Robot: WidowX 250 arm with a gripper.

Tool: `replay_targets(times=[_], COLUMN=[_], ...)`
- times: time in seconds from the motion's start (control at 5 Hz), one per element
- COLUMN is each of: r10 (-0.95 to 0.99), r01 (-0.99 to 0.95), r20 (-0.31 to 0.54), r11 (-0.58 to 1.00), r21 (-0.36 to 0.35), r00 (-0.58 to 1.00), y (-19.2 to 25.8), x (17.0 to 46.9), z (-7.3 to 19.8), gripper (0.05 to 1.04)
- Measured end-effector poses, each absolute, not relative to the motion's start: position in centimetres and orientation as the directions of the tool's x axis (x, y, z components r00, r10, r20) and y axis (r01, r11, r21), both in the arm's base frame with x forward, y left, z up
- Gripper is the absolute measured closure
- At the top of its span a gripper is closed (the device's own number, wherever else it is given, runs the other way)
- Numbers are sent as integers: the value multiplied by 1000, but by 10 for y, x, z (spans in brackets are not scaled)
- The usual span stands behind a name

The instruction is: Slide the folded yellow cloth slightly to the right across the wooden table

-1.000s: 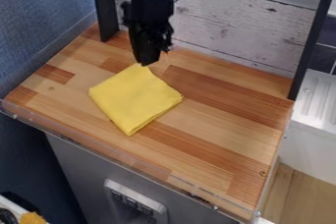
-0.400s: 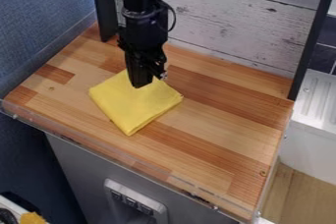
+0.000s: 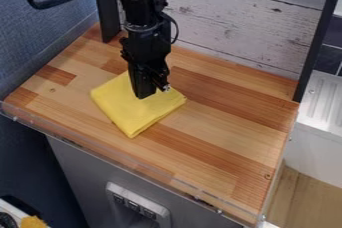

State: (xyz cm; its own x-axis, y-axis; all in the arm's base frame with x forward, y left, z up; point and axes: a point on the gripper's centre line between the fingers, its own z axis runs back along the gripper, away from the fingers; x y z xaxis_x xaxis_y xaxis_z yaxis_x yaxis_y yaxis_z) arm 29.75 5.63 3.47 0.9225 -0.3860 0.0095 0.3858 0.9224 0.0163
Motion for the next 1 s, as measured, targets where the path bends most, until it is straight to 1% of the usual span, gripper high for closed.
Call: replay_targets(times=[0.4, 0.6, 1.0], r10=[-372, -360, -267], r01=[372, 360, 267], r20=[7, 2, -2], r11=[928, 933, 964], r21=[-5, -14, -9], r00=[928, 933, 964], y=[60, 60, 55], x=[299, 299, 310], z=[16, 12, 10], gripper=[1017, 1017, 1017])
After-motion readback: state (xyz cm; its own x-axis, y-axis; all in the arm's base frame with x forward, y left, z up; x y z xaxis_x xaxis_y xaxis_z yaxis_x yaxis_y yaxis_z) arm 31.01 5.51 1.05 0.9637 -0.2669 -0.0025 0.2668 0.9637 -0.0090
